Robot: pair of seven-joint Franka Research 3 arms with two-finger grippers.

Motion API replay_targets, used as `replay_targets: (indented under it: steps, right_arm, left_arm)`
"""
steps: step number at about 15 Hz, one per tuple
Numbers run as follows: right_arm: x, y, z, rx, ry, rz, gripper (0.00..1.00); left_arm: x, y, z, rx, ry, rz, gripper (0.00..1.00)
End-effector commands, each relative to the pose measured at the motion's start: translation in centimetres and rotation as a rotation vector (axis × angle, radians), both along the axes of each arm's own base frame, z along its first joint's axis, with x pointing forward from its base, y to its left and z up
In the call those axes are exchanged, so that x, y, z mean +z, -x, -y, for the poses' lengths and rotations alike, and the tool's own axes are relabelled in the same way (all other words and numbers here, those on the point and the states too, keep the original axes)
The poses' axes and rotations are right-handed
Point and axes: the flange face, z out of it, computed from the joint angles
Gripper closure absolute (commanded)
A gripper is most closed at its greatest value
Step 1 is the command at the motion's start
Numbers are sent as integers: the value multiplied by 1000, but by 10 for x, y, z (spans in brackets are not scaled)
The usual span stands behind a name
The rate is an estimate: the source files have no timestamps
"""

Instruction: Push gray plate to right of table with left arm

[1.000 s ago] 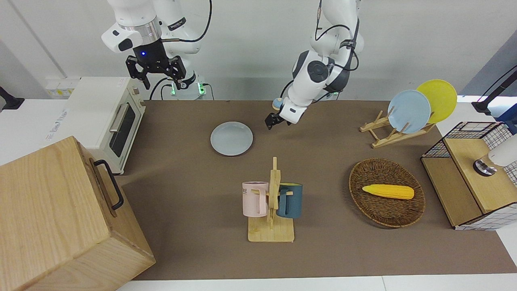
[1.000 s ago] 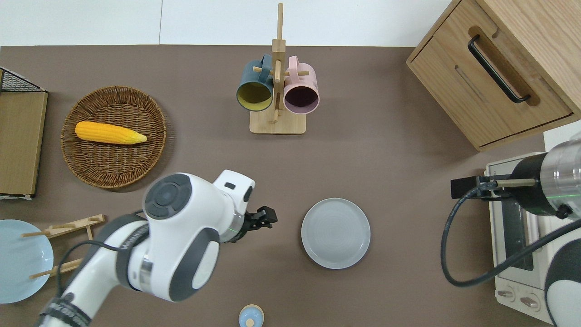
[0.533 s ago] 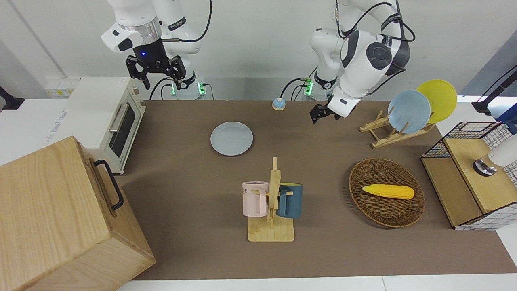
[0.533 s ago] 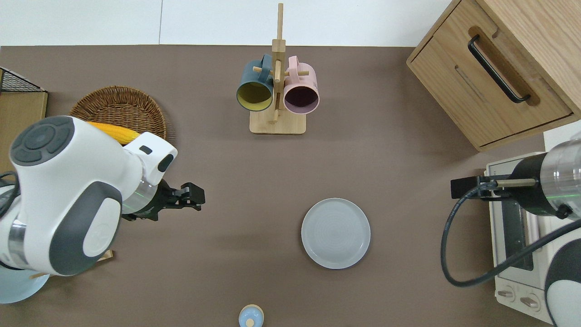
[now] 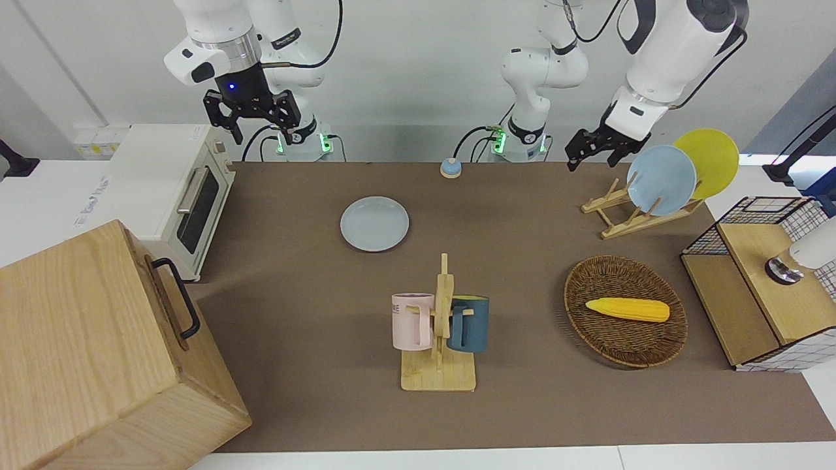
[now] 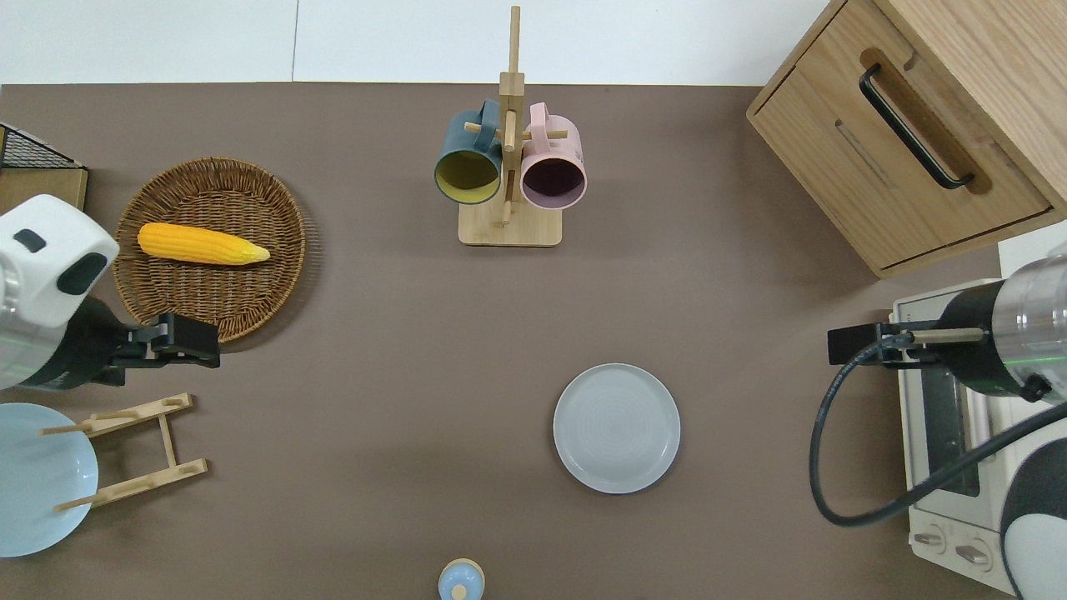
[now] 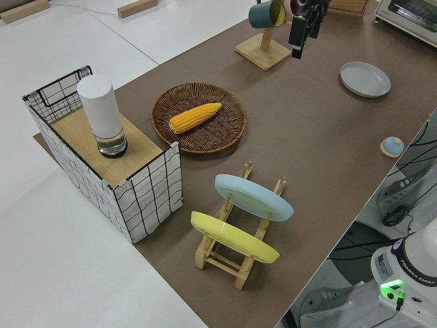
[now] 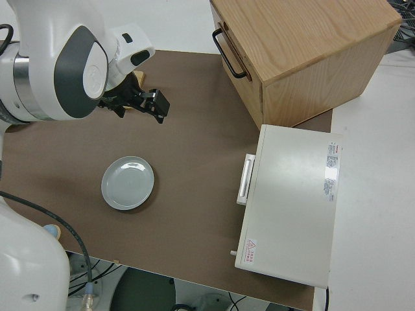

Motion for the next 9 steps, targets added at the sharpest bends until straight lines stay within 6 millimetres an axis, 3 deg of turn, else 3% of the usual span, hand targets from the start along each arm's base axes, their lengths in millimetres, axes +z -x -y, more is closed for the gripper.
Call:
replay_targets:
  steps: [1, 4, 9]
  right_arm:
    - [0, 8, 0, -20, -9, -5, 7]
    - [0, 8, 0, -22, -9, -3, 5]
    - [0, 8, 0, -20, -9, -3, 5]
  left_arm:
    - [18, -6, -14, -10, -55, 27, 7]
    - [24, -7, -24, 12, -52, 39, 7]
    - [25, -6, -21, 7, -58, 39, 7]
